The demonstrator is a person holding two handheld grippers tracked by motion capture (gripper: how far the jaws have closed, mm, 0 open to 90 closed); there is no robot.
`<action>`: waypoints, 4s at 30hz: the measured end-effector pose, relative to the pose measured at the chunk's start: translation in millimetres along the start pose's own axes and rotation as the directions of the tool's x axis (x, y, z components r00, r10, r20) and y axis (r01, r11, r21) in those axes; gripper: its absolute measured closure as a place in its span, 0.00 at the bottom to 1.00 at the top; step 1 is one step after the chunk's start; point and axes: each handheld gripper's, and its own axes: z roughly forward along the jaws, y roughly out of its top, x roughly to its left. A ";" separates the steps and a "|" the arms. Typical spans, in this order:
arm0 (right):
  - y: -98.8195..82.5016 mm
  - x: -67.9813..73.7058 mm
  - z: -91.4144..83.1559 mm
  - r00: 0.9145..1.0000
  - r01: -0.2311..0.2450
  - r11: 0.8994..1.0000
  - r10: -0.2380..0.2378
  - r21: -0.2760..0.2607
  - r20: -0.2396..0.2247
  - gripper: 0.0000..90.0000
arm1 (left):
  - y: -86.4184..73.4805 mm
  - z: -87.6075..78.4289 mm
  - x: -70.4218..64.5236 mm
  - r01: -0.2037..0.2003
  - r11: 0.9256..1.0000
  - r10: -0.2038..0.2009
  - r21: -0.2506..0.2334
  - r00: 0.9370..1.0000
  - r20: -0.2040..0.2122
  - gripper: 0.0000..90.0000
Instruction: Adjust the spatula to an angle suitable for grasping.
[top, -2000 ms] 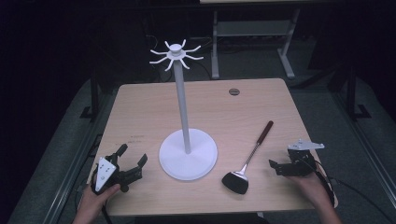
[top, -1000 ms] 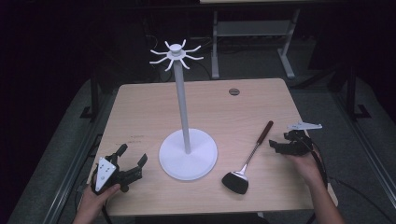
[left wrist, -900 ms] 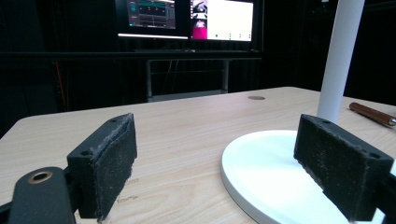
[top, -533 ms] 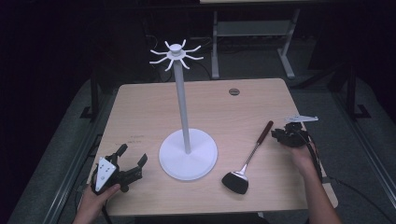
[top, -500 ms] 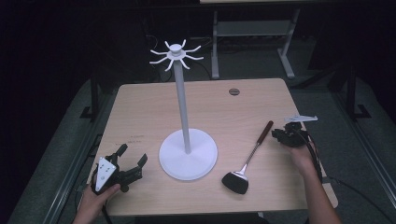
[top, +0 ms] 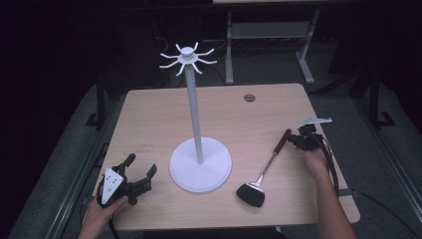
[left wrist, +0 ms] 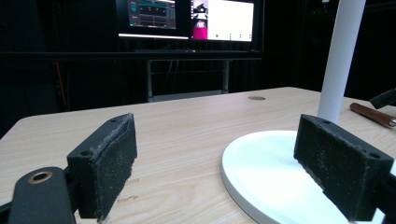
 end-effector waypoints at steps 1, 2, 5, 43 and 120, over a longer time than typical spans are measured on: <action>-0.6 0.5 1.5 1.000 0.003 1.000 -0.003 0.008 0.002 1.00 | 0.0 -0.1 0.1 0.000 1.000 0.000 0.000 1.000 0.000 0.14; -1.4 1.2 3.8 1.000 0.010 1.000 -0.010 0.014 0.001 1.00 | 0.0 -0.1 0.0 -0.001 1.000 0.001 0.001 1.000 0.000 0.14; -2.0 3.2 7.2 1.000 0.015 1.000 -0.015 0.017 -0.004 1.00 | 0.0 0.0 0.0 -0.001 1.000 0.001 0.000 1.000 0.000 0.14; 9.0 48.7 23.9 0.989 0.098 0.995 -0.094 0.035 -0.119 1.00 | 0.1 0.1 -0.3 -0.001 1.000 0.001 0.000 1.000 -0.002 0.14; -21.5 126.9 -8.7 0.943 0.266 0.942 -0.210 0.207 -0.256 1.00 | 0.0 -0.1 -0.1 -0.002 1.000 0.002 0.001 1.000 -0.004 0.14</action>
